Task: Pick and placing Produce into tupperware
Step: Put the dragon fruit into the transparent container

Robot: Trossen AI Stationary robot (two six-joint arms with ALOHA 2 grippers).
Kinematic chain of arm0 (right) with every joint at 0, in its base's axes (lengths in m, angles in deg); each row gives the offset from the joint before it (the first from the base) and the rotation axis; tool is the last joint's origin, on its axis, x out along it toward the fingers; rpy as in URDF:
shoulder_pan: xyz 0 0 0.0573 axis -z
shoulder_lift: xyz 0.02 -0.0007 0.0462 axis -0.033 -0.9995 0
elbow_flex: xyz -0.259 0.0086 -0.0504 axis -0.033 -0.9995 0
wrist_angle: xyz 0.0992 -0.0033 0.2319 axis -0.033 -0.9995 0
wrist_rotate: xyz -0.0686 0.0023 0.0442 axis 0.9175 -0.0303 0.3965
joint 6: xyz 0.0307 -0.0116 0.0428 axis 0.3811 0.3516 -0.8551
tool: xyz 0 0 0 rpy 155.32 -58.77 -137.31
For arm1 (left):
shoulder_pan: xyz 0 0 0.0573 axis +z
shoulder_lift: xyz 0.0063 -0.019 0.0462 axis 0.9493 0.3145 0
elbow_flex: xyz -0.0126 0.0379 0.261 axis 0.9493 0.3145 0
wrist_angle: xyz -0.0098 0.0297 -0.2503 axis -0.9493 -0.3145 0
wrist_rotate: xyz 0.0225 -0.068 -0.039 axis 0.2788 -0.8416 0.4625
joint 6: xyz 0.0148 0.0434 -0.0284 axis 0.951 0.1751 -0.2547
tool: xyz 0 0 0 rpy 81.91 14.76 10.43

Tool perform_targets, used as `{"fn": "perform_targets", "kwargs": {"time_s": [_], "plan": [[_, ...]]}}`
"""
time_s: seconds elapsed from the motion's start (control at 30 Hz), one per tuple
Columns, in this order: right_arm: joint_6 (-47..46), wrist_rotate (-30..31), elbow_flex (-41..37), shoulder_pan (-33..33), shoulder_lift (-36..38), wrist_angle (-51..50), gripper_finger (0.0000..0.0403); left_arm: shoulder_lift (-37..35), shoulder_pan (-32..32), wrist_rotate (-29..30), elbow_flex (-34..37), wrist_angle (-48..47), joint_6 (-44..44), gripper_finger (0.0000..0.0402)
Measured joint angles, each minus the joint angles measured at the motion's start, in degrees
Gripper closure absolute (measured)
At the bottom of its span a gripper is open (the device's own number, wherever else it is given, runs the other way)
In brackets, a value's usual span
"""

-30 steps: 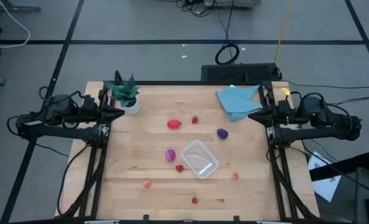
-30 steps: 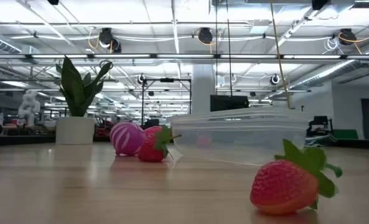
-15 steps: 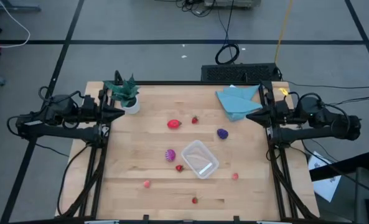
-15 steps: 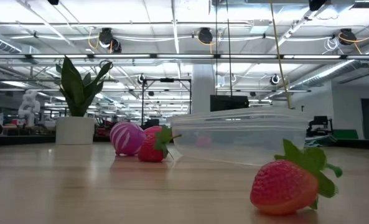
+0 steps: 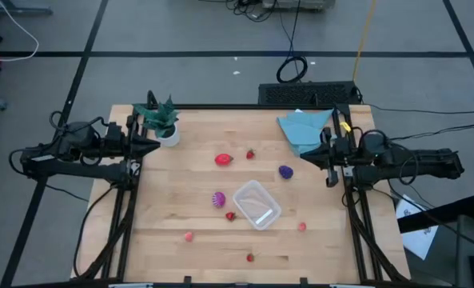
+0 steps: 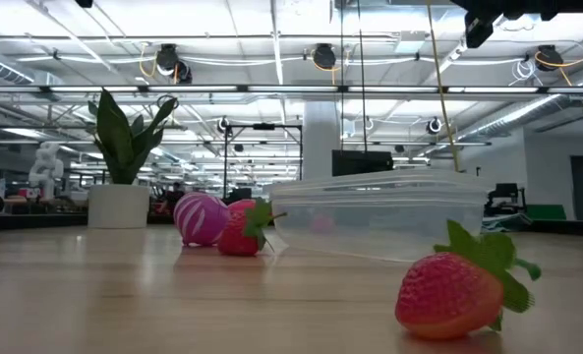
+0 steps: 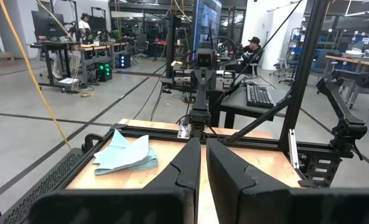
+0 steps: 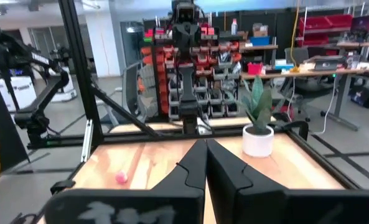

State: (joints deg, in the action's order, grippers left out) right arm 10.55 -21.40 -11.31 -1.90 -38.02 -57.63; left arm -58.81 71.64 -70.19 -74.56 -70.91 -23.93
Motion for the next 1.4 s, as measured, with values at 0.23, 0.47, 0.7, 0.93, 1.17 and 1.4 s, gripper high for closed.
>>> {"fn": "perform_targets", "kwargs": {"time_s": [0.23,0.47,0.7,0.93,1.17,1.4], "plan": [[-0.20,-4.46,-0.07,0.02,0.00,-0.49,0.0403,0.01,0.00,0.09,0.00,0.01,0.09,0.0369],[0.13,-10.86,-0.07,0.00,-0.58,1.02,0.0403,0.00,0.00,9.13,0.02,0.51,0.14,0.0369],[0.53,-14.08,0.12,-0.09,-4.86,10.01,0.0403,0.03,0.01,9.51,0.02,3.76,-5.27,0.0369],[4.70,-15.00,5.55,-0.09,-7.97,13.71,0.0403,0.99,0.00,7.61,0.02,7.95,-9.76,0.0369],[14.14,0.88,20.63,-0.07,-9.56,-0.44,0.0403,3.88,-0.02,7.41,-2.58,9.49,-11.43,0.0369],[18.26,19.33,32.87,-0.03,-14.41,-15.97,0.0403,12.65,0.00,15.05,-24.01,-21.33,-9.04,0.0369]]}}
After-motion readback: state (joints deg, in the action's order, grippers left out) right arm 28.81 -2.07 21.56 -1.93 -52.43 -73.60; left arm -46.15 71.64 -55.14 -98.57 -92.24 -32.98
